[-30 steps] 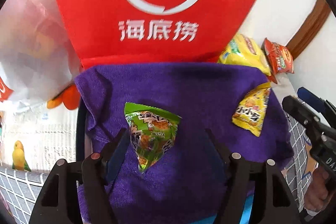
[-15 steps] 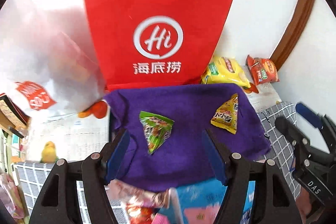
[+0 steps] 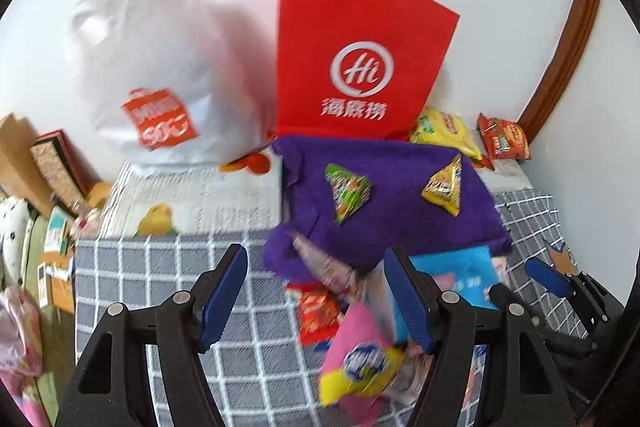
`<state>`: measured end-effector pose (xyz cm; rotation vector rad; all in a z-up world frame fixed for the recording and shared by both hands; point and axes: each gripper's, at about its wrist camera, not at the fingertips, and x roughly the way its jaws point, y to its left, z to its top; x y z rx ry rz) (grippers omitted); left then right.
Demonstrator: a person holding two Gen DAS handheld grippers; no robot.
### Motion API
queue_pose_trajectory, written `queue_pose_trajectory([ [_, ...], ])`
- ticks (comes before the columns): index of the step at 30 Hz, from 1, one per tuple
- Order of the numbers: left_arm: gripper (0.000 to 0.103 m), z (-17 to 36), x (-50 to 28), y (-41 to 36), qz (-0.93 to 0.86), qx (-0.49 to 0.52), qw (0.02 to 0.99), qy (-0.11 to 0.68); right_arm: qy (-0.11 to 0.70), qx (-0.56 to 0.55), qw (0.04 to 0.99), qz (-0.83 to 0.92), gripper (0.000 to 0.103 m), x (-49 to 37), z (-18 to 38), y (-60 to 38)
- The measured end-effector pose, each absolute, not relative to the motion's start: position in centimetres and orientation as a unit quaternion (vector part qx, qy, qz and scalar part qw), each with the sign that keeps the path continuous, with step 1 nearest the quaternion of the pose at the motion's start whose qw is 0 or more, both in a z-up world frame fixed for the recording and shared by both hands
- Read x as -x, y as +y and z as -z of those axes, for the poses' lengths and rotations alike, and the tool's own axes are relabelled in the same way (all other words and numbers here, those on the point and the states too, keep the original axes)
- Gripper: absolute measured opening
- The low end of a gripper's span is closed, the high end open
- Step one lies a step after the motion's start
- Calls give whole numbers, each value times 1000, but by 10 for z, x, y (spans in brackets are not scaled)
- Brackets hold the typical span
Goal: Organize snacks
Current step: 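Grasp the pink-yellow bag with the left tool while the right tool grasps a pink cake packet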
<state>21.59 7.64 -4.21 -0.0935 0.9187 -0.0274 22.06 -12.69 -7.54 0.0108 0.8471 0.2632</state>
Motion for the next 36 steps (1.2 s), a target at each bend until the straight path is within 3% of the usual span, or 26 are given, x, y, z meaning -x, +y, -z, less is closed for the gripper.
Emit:
queue_pose_trajectory([
  [5, 69, 56, -191, 98, -4, 57, 890, 453, 403, 33, 901, -158, 72, -203, 87, -95],
  [17, 69, 90, -154, 136, -23, 74, 877, 475, 418, 81, 894, -140, 72, -219, 135, -61],
  [20, 69, 95, -151, 138, -23, 79, 876, 476, 426, 84, 889, -150, 56, -223, 143, -58],
  [21, 69, 96, -151, 138, -21, 81, 876, 476, 420, 82, 891, -152, 39, -223, 142, -58],
  [30, 69, 104, -155, 106, 37, 104, 872, 477, 384, 40, 909, -156, 38, -206, 103, -86],
  [36, 83, 113, -163, 63, 82, 91, 873, 472, 360, 38, 924, -124, 38, -175, 80, -135],
])
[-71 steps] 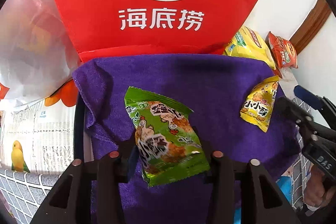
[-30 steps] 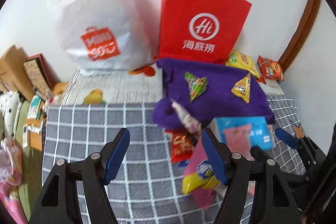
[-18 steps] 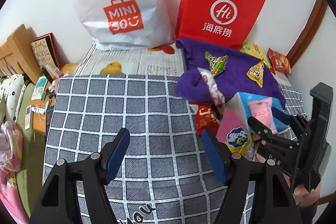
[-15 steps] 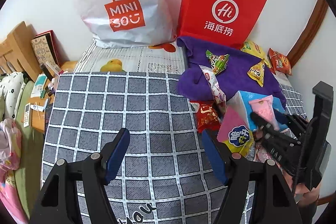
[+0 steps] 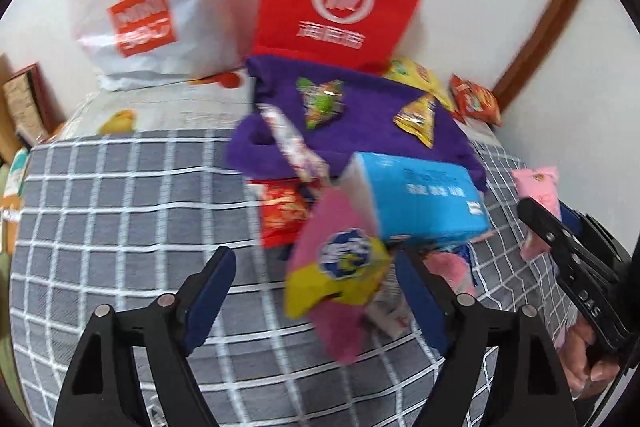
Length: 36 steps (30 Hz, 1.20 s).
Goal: Organize snacks
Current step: 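Grasp the pink-yellow bag with the left tool while the right tool grasps a pink cake packet, then lift both held packets and move them toward the purple towel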
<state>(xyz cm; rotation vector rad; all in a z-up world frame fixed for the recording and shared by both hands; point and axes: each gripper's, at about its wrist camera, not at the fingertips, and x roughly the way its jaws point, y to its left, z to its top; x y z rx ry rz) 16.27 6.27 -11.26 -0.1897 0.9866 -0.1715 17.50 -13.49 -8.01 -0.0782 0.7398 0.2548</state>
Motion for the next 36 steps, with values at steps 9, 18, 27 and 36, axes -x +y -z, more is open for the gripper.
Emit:
queue_pose_trajectory([
  [9, 67, 163, -181, 28, 56, 70, 848, 522, 401, -5, 912, -84, 38, -142, 124, -205],
  [18, 46, 141, -148, 55, 56, 92, 857, 504, 432, -27, 896, -100, 38, -135, 160, -214],
  [27, 56, 167, -128, 78, 17, 78, 843, 532, 474, -29, 871, -123, 48, -141, 192, -204],
  [36, 64, 186, -127, 69, 19, 67, 873, 482, 449, -25, 887, -107, 74, -129, 179, -216],
])
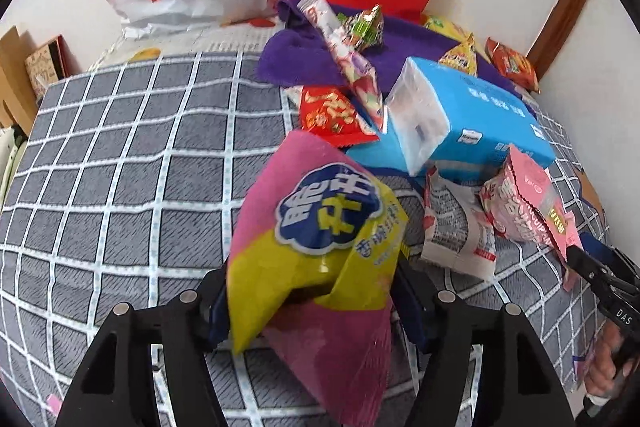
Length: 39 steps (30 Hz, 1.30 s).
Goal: Organize snacks
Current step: 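Lift both held packets and move them toward the purple towel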
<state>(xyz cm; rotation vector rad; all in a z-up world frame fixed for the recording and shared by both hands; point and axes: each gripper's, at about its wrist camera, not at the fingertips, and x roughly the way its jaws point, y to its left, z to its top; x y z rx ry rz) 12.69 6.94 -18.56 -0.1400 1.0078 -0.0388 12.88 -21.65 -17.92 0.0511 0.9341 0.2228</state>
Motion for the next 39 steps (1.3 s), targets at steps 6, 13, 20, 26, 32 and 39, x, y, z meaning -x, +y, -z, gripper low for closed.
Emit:
queue_pose_trajectory([
  [6, 59, 186, -119, 77, 18, 83, 889, 450, 448, -4, 891, -79, 52, -135, 196, -202],
  [13, 59, 189, -116, 82, 9, 84, 897, 435, 448, -12, 891, -75, 53, -140, 199, -207],
  [20, 60, 190, -117, 82, 6, 88, 895, 437, 450, -6, 890, -73, 53, -143, 200, -206],
  [26, 61, 189, -117, 81, 5, 86, 895, 438, 452, 5, 890, -66, 56, -145, 201, -202],
  [32, 66, 189, -121, 72, 4, 62, 893, 446, 453, 5, 889, -67, 56, -146, 200, -203],
  [39, 64, 188, -120, 75, 5, 65, 893, 444, 452, 0, 889, -69, 55, -146, 200, -204],
])
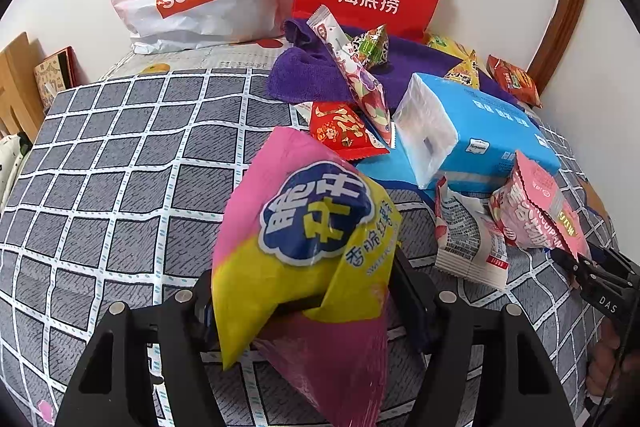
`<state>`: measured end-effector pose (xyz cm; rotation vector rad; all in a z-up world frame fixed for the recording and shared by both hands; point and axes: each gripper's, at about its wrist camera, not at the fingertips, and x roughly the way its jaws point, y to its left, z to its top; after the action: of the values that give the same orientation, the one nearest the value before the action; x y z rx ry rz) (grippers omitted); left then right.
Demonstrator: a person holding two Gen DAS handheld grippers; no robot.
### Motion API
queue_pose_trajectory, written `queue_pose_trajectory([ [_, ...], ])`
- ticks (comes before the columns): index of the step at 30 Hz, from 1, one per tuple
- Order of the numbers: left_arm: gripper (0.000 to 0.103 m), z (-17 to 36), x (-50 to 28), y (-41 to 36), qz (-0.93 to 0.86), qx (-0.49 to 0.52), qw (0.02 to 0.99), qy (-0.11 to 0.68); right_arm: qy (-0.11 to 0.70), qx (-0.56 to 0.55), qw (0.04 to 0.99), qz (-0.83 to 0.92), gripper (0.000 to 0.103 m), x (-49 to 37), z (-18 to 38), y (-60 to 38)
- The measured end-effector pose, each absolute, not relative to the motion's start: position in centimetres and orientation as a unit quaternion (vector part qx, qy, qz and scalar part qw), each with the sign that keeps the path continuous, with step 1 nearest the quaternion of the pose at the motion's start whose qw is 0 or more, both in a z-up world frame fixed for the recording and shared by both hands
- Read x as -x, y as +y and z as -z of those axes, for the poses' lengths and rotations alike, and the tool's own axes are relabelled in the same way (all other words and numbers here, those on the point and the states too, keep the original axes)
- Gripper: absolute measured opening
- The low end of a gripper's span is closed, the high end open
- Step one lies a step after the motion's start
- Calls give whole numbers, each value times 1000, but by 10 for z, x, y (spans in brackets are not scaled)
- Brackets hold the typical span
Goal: Organize snacks
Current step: 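Lift both held packets and move them toward the purple towel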
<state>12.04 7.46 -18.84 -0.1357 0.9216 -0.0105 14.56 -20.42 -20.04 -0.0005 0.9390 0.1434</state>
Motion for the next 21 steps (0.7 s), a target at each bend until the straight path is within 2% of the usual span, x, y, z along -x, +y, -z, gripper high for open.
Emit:
queue_pose_trajectory([
  [6, 54, 185, -116, 79, 16, 71, 894, 441, 451, -2, 890, -66, 52, -144, 199, -205],
  [12, 54, 176, -101, 77, 18, 57, 891, 450, 450, -1, 890, -74, 52, -136, 192, -205],
  [21, 53, 145, -87, 71, 40, 69, 895, 439, 409, -3, 908, -94, 52, -115, 148, -198],
])
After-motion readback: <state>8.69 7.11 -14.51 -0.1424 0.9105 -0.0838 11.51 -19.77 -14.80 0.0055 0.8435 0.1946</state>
